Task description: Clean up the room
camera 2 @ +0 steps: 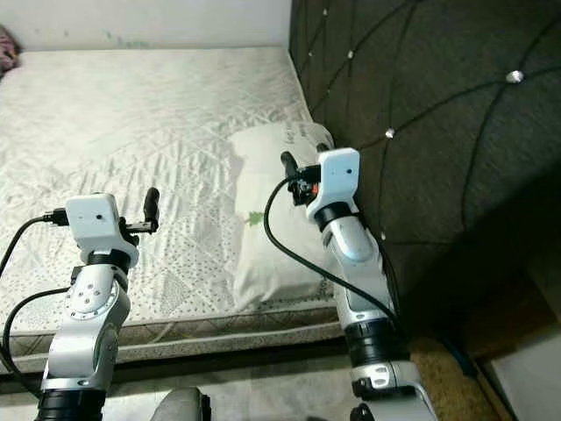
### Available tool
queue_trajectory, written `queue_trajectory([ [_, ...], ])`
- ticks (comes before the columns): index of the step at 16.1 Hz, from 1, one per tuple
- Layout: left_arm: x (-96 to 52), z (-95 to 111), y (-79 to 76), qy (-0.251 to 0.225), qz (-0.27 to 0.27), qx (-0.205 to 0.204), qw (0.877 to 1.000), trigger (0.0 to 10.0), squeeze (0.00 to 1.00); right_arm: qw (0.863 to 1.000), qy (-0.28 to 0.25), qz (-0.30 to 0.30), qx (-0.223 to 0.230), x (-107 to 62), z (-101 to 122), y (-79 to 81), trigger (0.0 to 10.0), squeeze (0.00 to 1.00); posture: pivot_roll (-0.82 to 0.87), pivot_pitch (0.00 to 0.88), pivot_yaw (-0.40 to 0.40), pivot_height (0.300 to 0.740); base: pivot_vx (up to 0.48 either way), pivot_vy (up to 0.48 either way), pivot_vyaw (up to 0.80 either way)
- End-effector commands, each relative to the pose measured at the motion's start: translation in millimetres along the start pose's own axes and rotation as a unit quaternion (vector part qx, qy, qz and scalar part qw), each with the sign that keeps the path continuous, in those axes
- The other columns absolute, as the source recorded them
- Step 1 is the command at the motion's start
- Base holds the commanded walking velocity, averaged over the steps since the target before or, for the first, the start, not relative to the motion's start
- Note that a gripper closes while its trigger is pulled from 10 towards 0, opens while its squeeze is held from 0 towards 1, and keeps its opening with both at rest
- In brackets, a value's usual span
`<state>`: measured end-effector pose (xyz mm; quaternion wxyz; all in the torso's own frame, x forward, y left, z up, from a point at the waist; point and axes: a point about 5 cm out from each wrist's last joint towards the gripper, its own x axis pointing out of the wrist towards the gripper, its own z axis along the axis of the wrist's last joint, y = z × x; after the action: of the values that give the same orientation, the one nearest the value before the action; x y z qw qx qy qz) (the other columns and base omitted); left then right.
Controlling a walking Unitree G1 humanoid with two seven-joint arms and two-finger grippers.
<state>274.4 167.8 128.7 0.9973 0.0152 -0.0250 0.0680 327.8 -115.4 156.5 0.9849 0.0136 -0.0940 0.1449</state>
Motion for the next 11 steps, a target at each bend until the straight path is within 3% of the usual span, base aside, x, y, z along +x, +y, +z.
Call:
queue_trajectory([
  [1, -0.2, -1, 2.0, 0.001, 0.001, 0.0, 1.0, 10.0, 0.0, 1.0, -0.001, 0.002, -0.002, -2.2, 2, -0.1, 10.0, 0.0, -0.01, 0.0, -0.023, 0.74, 0.0, 0.0, 0.0],
  [7, -0.6, -1, 1.6, -0.005, -0.003, 0.0, 1.0, 10.0, 0.0, 1.0, 0.008, 0.012, -0.006, -10.8, -3, 3.1, 10.0, 0.0, -0.01, 0.0, -0.022, 0.74, 0.293, 0.0, 0.0],
  [11, -1.3, -2, 1.3, 0.0, 0.0, 0.0, 1.0, 10.0, 0.0, 1.0, 0.017, 0.014, -0.014, -18.8, -8, 1.1, 10.0, 0.0, -0.01, 0.0, -0.025, 0.74, 0.0, 0.0, 0.0],
])
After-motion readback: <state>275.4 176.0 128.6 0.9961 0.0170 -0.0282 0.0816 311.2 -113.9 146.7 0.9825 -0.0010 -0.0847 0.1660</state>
